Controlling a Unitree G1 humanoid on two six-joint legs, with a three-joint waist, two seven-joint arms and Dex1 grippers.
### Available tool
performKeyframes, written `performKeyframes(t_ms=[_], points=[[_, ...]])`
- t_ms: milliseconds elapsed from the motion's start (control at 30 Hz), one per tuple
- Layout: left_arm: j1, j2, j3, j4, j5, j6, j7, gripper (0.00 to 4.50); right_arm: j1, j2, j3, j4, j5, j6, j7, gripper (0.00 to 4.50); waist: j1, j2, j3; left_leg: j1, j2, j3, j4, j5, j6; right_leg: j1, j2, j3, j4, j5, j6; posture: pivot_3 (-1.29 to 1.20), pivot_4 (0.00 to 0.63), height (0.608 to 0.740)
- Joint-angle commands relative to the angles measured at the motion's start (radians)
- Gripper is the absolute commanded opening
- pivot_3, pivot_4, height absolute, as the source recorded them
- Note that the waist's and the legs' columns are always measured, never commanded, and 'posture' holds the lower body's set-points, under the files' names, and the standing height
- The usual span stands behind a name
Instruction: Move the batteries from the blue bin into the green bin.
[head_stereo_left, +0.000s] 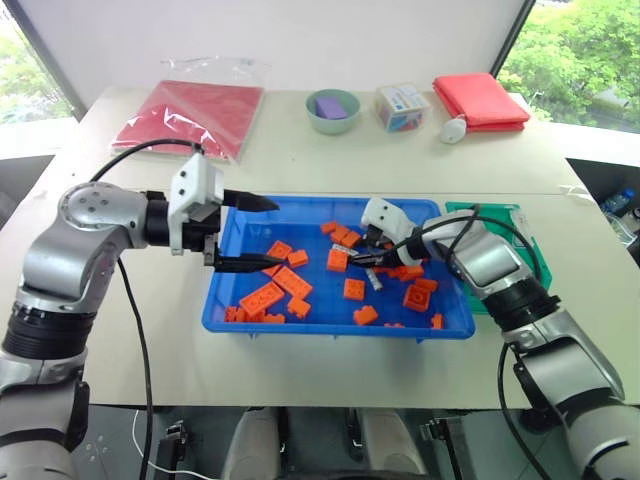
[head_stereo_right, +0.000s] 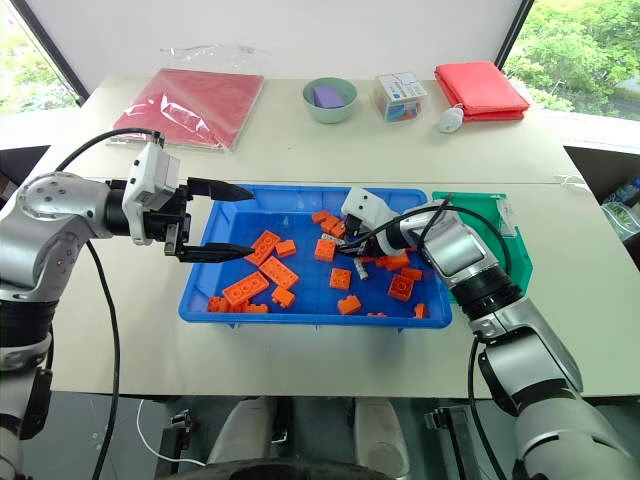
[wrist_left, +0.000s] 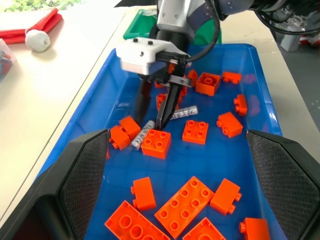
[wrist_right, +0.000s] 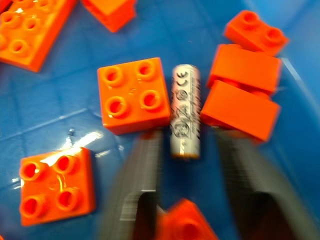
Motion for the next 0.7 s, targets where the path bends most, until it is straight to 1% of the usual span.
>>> performKeyframes(t_ms=[33,167,233,367,467,600,700], points=[[-0.014,0.002,0.022,-0.022,-0.010,-0.005,0.007,4.50,-0.002,0.010,-0.008,-0.037,-0.011,-0.003,0.017,0.07,0.000,0.000,0.000,0.000,0.000,0.000,0.000,0.000,0.000,0.000,0.000,0.000,0.000,0.000,0.000,0.00,0.150,0.736],[-0.006,0.001,0.021,-0.021,-0.008,-0.011,0.008,4.50,0.013,-0.004,-0.057,-0.106,0.014,0.048,0.012,0.08,0.001,0.000,0.000,0.000,0.000,0.000,0.000,0.000,0.000,0.000,0.000,0.000,0.000,0.000,0.000,0.00,0.150,0.736],[0.000,0.000,0.020,-0.022,-0.008,-0.014,0.007,4.50,0.019,-0.029,-0.108,-0.169,0.038,0.092,0.003,0.08,0.003,0.000,0.000,0.000,0.000,0.000,0.000,0.000,0.000,0.000,0.000,0.000,0.000,0.000,0.000,0.00,0.150,0.736],[0.002,-0.007,0.013,-0.018,-0.005,-0.020,0.005,4.50,0.013,-0.087,-0.282,-0.298,0.126,0.249,-0.039,0.08,0.004,0.000,0.000,0.000,0.000,0.000,0.000,0.000,0.000,0.000,-0.001,0.000,0.000,0.000,0.000,0.00,0.150,0.736],[0.004,-0.014,0.007,-0.013,-0.003,-0.025,0.001,4.50,0.044,-0.182,-0.399,-0.375,0.174,0.332,-0.037,0.08,0.007,0.000,0.000,0.000,0.000,0.000,0.000,0.000,0.000,0.000,-0.001,-0.001,0.000,0.000,0.000,0.00,0.150,0.736],[-0.001,-0.029,-0.009,0.011,0.010,-0.043,-0.012,4.50,0.179,-0.371,-0.537,-0.395,0.198,0.362,-0.004,0.08,0.011,0.000,0.000,0.000,-0.001,0.000,0.000,0.000,0.000,0.001,-0.003,-0.001,-0.001,-0.001,-0.002,0.00,0.150,0.736],[-0.011,-0.041,-0.021,0.036,0.021,-0.064,-0.027,4.50,0.265,-0.425,-0.602,-0.373,0.190,0.340,-0.038,0.08,0.005,0.000,0.000,0.000,-0.001,0.000,0.000,0.000,0.000,0.001,-0.003,-0.001,-0.002,-0.002,-0.003,0.00,0.150,0.736]])
